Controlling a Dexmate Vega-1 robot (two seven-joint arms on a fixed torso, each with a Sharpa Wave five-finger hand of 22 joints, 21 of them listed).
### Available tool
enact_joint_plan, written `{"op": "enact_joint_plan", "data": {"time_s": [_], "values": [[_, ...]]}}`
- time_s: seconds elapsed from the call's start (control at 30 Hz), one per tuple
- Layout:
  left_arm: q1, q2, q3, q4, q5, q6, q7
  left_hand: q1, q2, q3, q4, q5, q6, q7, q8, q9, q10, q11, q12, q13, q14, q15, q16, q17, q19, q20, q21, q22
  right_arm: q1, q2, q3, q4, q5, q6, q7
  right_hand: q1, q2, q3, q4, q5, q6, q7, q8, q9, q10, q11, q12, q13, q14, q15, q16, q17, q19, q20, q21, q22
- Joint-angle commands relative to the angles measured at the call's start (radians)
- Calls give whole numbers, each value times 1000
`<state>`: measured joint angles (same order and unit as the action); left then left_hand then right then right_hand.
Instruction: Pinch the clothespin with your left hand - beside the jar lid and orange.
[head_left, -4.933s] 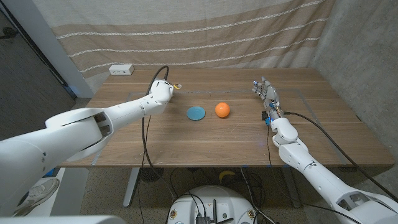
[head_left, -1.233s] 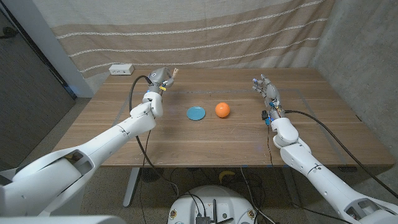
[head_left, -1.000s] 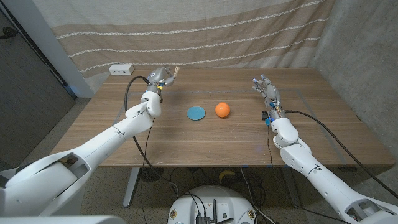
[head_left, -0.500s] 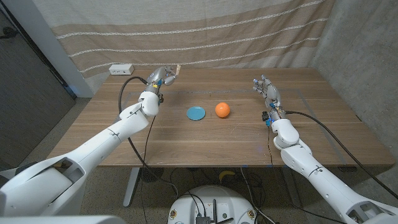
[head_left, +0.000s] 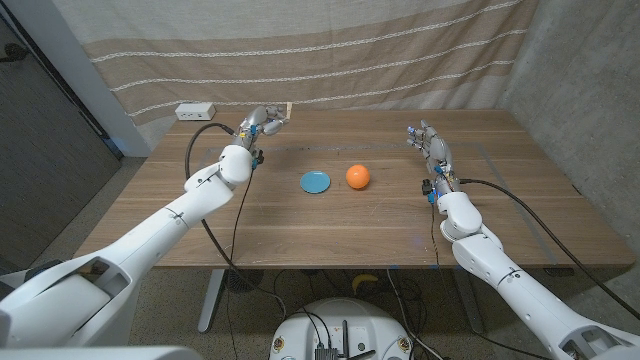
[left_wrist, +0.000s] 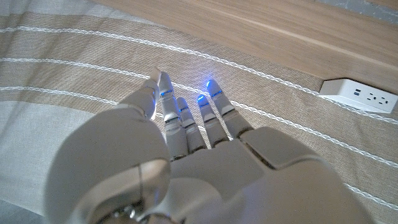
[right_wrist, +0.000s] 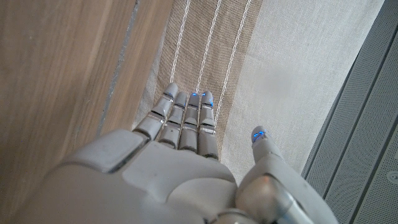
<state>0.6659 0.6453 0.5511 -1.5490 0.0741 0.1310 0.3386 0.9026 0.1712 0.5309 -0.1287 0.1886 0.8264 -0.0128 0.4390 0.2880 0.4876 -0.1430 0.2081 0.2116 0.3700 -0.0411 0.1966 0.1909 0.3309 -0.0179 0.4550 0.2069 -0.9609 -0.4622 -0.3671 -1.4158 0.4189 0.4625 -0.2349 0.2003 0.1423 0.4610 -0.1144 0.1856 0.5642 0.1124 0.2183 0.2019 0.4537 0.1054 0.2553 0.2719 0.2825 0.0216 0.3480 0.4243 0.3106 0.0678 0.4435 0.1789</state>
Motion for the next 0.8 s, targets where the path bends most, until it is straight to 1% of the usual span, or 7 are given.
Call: {"op": "enact_joint_plan", "data": {"time_s": [0.03, 0.47, 0.8], "values": [[28, 14, -41, -18, -100, -59, -60, 0, 14, 48, 34, 5, -10, -2, 177, 307, 22, -16, 0, 4, 2, -116, -1, 1, 7, 5, 8, 2, -11, -8, 3, -20, -9, 0, -4, -2, 6, -1, -4, 6, 13, 0, -1, 5, 8, -4, 2, 3, 7, 0, -2, 4, 9, -4, -2, 5], [68, 29, -84, -46, -207, -97, -112, -6, 14, 56, 33, 5, -18, -1, 191, 325, 21, -6, -1, 5, 0, -111, -2, 1, 4, 8, 11, 1, -23, -20, 6, -48, -8, -10, 1, -1, 6, -1, -4, 6, 13, -1, -2, 5, 8, -5, 1, 4, 7, 1, -2, 5, 10, -4, -5, 5], [92, 41, -120, -45, -332, -139, -198, -10, 14, 62, 32, 5, -24, 1, 201, 339, 20, -4, -2, 6, -2, -108, -2, 2, 1, 12, 13, 1, -25, -22, 5, -54, -8, -8, 10, -1, 6, -1, -5, 6, 13, -1, -2, 5, 9, -2, 1, 5, 8, 1, -3, 6, 10, -4, -7, 5]]}}
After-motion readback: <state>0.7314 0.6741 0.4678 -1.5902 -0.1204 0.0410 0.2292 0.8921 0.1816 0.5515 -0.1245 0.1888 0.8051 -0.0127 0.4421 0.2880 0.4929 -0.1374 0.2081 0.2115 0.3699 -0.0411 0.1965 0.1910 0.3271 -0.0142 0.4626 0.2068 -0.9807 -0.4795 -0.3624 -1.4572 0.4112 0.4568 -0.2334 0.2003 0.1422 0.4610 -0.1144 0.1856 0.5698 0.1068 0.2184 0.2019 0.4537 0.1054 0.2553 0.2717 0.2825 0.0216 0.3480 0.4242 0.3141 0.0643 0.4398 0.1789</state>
